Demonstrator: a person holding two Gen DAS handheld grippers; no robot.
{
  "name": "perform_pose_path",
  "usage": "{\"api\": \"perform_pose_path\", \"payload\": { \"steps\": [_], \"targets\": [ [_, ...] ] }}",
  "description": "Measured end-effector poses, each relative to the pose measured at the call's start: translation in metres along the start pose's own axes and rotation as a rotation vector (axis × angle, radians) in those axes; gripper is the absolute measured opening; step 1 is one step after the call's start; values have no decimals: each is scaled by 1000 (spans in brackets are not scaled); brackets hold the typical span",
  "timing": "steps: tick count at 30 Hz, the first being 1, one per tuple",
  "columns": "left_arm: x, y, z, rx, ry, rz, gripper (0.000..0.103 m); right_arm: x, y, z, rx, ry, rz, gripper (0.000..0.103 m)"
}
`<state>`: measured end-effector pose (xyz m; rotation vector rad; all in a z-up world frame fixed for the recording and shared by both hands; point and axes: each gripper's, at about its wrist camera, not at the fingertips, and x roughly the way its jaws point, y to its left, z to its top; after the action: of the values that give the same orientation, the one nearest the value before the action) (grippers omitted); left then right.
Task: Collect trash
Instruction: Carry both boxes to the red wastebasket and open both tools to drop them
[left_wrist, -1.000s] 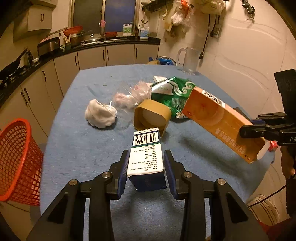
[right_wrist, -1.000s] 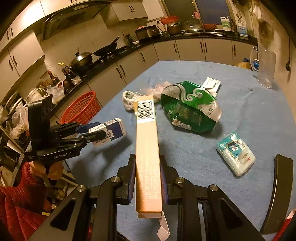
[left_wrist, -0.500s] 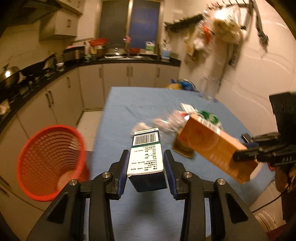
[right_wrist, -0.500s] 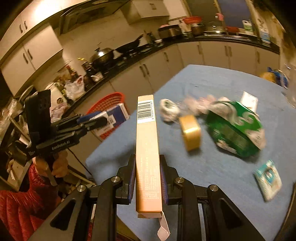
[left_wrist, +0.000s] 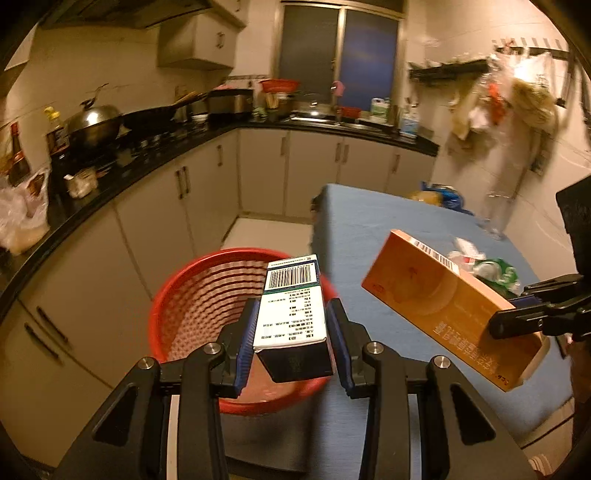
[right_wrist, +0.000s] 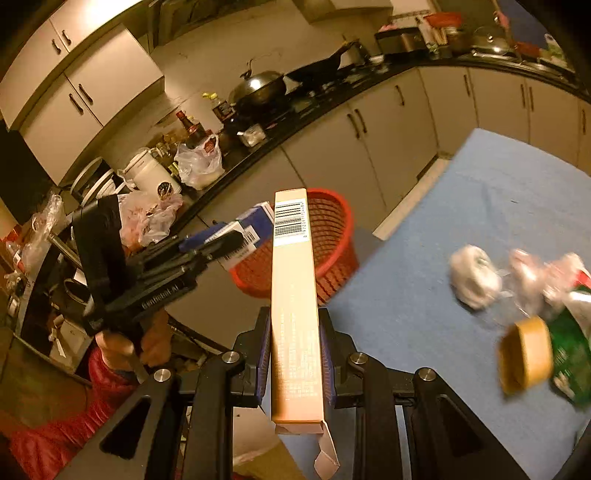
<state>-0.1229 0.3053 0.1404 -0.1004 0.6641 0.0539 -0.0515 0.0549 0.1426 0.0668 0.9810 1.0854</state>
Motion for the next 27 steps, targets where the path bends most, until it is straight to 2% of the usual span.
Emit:
{"api": "perform_pose_path", "payload": {
  "steps": [6, 13, 23, 24, 26, 27],
  "targets": [
    [28, 30, -7, -36, 64, 44, 36, 55, -4, 35, 66, 69, -9, 25],
    [52, 49, -9, -62, 99, 52, 36, 106, -10, 64, 122, 120, -10, 25],
    [62, 54, -16, -61, 112, 49, 37, 137, -18, 76, 166, 159, -40, 28],
    [61, 54, -16, -62, 110, 46, 38, 137, -19, 77, 166, 155, -42, 30],
    [61, 56, -15, -75, 108, 46, 56, 137, -20, 78, 179, 148, -41, 36],
    [59, 57, -15, -80, 97, 46, 56, 136, -20, 79, 181, 139, -36, 39]
  ]
}}
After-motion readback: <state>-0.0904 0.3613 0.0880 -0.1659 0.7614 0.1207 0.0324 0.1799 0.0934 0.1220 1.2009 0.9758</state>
